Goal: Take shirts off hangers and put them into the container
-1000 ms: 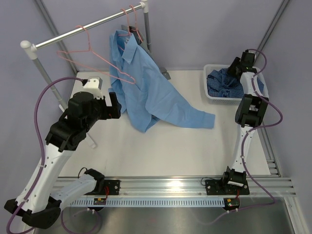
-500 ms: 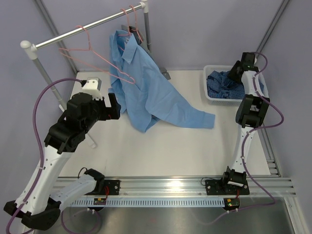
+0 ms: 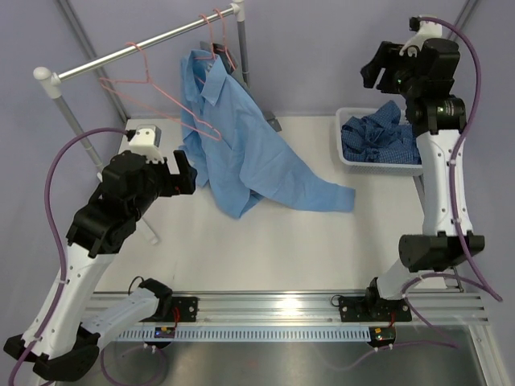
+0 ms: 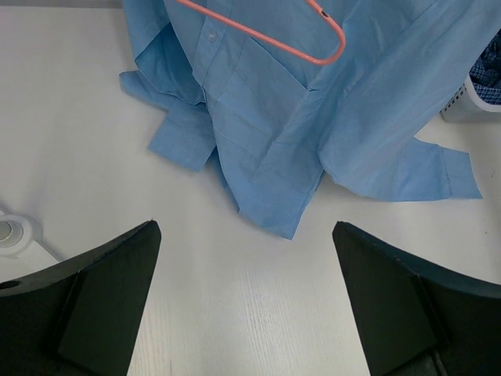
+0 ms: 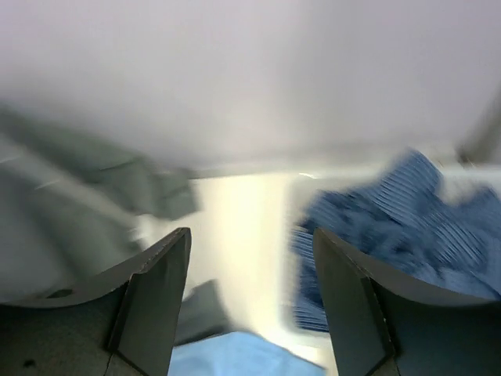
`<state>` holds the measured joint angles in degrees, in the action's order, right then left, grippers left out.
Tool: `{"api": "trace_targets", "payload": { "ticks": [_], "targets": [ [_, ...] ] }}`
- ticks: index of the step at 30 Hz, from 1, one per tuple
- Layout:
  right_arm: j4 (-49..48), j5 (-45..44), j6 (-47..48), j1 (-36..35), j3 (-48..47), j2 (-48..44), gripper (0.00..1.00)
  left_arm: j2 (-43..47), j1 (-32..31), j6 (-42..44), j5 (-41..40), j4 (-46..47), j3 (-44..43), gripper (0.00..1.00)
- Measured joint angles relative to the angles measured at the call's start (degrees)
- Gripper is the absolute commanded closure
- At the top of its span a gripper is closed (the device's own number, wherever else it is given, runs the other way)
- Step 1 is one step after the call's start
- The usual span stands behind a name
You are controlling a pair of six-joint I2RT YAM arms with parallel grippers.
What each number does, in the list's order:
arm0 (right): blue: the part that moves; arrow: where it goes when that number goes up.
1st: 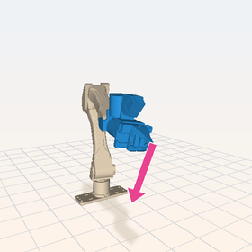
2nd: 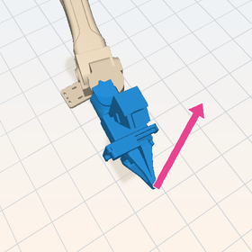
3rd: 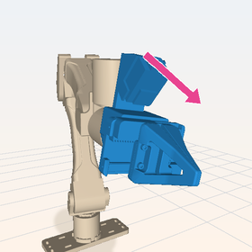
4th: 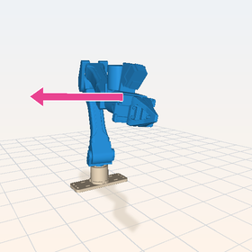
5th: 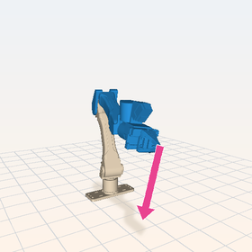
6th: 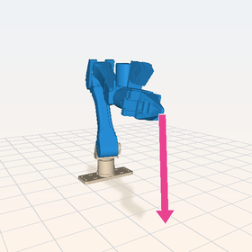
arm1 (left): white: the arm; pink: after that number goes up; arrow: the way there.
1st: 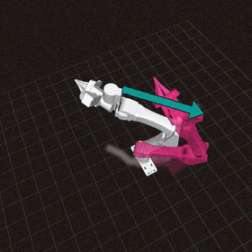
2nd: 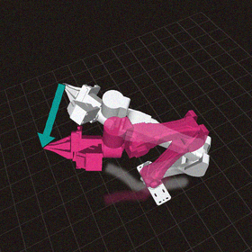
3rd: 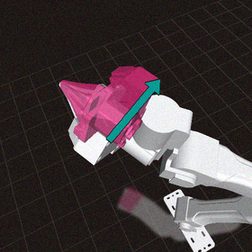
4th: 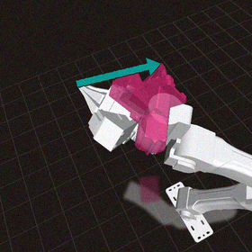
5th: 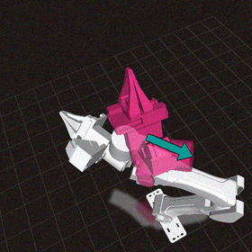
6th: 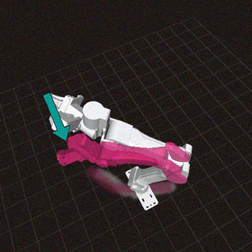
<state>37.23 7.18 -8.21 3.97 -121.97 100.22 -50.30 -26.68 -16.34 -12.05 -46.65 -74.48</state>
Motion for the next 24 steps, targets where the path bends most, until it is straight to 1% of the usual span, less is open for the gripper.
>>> {"api": "trace_targets", "payload": {
  "ticks": [3,5,7,9,12,16,19,24],
  "targets": [
    [-1.6,4.0,3.1,-10.2,3.7,-11.2,0.27,-0.1,0.0,0.0,-0.7,0.0,-0.6,0.01],
    [-2.4,7.3,4.6,-16.4,5.8,-15.7,0.27,-0.1,0.0,0.0,-1.3,0.0,-0.7,0.01],
    [-2.7,9.8,5.7,-21.7,7.4,-18.2,0.26,-0.1,0.0,0.0,-1.9,0.0,-0.7,0.01],
    [-3.1,11.0,6.9,-26.0,8.2,-18.5,0.26,-0.1,0.0,0.0,-2.4,0.0,-0.7,0.01],
    [-3.2,11.7,8.3,-31.8,8.5,-15.6,0.26,0.0,0.0,0.0,-3.0,0.0,-0.4,0.01],
    [-2.9,10.6,10.3,-37.4,8.5,-8.6,0.26,1.1,0.0,0.0,-3.4,-0.1,1.2,0.01],
    [-2.6,9.5,11.3,-40.6,8.4,-3.7,0.27,2.2,0.0,0.0,-3.7,-0.2,2.5,0.01],
    [-2.0,7.6,12.2,-43.6,6.7,1.1,0.28,4.0,0.0,0.0,-3.8,-0.2,3.0,0.01]
  ]
}}
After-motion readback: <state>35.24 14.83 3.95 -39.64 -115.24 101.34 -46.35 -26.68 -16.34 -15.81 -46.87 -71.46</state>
